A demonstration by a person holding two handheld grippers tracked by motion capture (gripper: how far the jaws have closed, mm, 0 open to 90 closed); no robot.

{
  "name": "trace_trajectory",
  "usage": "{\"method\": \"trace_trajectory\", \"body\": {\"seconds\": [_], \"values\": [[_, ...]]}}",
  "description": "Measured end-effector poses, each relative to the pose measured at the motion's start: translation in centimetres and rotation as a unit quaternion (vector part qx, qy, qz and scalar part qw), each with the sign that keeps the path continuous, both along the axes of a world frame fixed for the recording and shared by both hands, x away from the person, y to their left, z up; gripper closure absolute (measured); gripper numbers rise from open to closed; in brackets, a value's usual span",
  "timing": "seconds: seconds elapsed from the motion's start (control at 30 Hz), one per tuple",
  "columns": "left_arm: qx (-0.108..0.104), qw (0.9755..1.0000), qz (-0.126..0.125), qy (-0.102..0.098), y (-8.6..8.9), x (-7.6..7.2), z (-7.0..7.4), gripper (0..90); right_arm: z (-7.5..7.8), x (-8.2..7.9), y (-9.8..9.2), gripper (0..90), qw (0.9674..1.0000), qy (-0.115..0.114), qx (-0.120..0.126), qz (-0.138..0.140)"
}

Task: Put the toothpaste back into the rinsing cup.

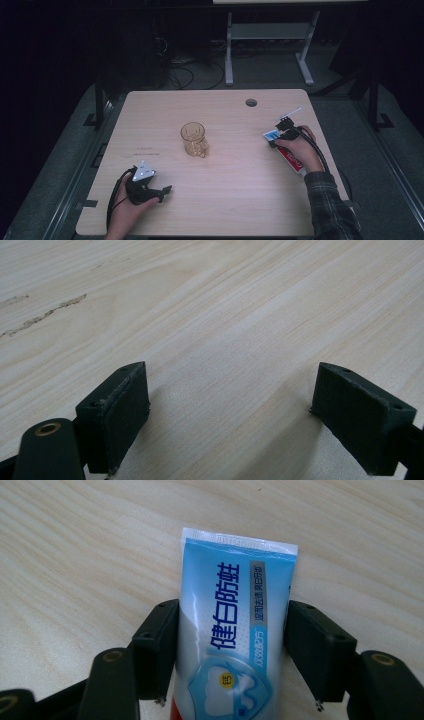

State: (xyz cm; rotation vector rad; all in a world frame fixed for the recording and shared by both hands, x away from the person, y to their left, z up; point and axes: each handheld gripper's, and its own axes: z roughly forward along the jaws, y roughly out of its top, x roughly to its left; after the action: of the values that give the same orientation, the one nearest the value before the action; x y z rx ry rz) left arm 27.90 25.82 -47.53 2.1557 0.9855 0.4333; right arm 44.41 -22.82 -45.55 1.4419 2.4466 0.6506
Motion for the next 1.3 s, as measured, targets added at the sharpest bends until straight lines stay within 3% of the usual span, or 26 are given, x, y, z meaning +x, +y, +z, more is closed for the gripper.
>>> {"method": "trace_trajectory", "body": {"seconds": [0.33, 0.5, 0.7, 0.83, 1.0, 1.3], "values": [[0.0, 1.0, 0.0, 0.0, 0.0, 0.0, 0.0, 14.0, 0.1, 0.1, -0.1, 44.1, 1.0, 0.002, 0.0, -0.003], [0.0, 1.0, -0.001, 0.0, 0.0, 0.0, 0.0, 14.1, 0.5, 0.3, 0.0, 52.0, 0.9996, 0.023, -0.013, -0.006], [0.0, 1.0, 0.0, 0.0, 0.0, 0.0, 0.0, 14.0, 0.7, 0.4, -0.1, 57.8, 0.9994, 0.03, -0.013, -0.01], [0.0, 1.0, 0.0, 0.0, 0.0, 0.0, 0.0, 14.1, 1.1, 0.2, -0.7, 67.0, 0.9993, 0.032, 0.006, -0.018], [0.0, 1.0, 0.0, 0.0, 0.0, 0.0, 0.0, 14.1, 1.1, 0.1, -1.1, 70.2, 0.9988, 0.033, 0.029, -0.02], [0.0, 1.0, 0.0, 0.0, 0.0, 0.0, 0.0, 14.1, 1.4, -0.4, -1.4, 72.0, 0.9984, 0.02, 0.048, -0.025]]}}
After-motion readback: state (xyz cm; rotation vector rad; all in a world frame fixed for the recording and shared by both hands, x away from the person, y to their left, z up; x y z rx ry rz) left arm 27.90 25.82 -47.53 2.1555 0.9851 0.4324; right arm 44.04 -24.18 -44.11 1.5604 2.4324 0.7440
